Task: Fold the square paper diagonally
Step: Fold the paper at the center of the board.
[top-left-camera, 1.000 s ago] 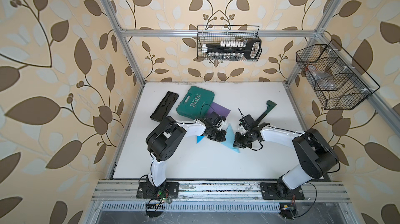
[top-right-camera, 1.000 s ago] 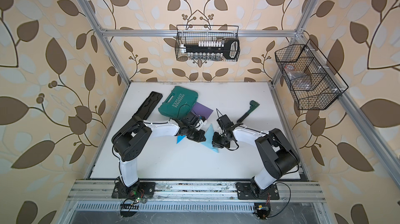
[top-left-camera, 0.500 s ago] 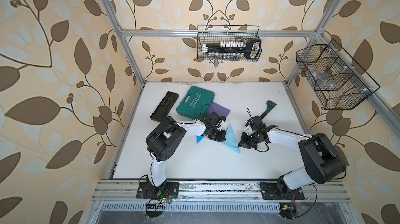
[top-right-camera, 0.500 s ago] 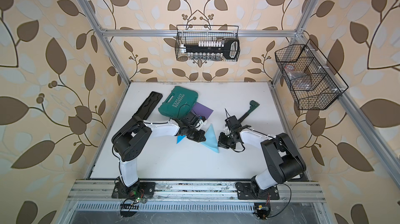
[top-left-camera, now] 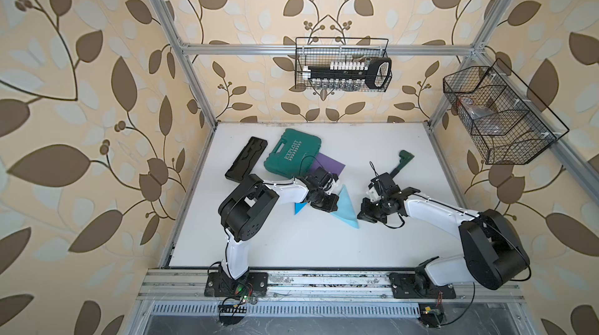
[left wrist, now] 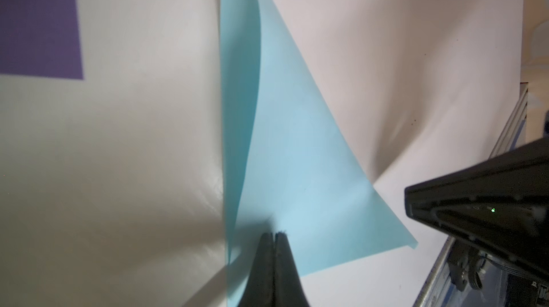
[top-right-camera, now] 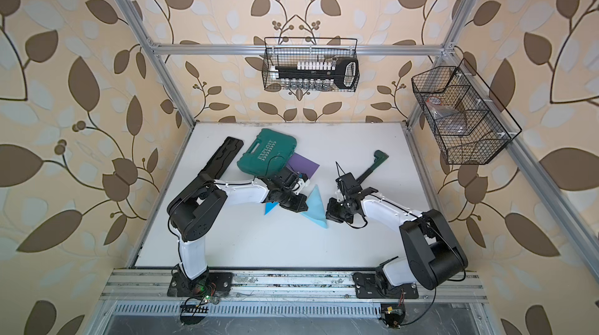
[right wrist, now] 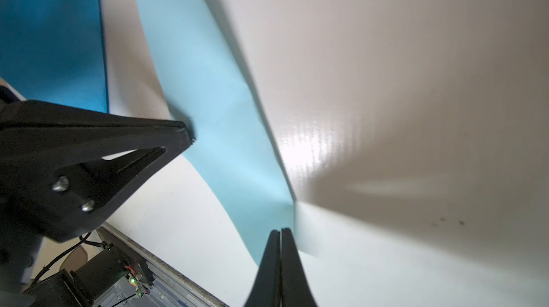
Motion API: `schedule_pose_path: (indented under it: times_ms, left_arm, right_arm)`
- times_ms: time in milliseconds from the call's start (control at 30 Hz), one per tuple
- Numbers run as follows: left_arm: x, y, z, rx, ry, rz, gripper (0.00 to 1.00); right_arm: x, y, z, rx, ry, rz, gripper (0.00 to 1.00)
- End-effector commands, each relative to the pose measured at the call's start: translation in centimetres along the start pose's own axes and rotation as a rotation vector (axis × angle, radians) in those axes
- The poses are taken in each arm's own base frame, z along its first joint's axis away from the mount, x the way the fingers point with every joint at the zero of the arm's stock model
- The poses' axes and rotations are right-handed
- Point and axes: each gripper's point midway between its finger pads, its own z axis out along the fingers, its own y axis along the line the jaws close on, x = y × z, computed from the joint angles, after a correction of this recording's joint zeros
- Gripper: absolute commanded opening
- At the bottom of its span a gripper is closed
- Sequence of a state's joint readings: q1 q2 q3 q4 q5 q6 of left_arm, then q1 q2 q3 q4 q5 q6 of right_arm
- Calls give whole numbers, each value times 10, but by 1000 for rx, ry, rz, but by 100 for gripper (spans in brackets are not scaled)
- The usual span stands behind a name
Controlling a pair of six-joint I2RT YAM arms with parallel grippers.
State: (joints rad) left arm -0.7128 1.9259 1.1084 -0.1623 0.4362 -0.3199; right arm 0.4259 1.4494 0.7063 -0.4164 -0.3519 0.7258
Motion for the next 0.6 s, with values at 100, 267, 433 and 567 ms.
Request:
schedule_pose_path:
  times_ms: [100, 267, 433, 567]
  left_arm:
    - [41, 50, 11, -184, 131, -68, 0]
    - [40, 50, 11, -186, 130, -67, 0]
    - [41, 50, 11, -191, 132, -67, 0]
    - [41, 51, 10, -194, 131, -65, 0]
  right_arm:
    - [4, 14, 16, -7, 36, -5, 0]
    - [14, 4, 25, 30, 67, -12, 0]
    - [24, -16, 29, 95, 96, -13, 0]
    - [27, -31, 30, 143, 108, -13, 0]
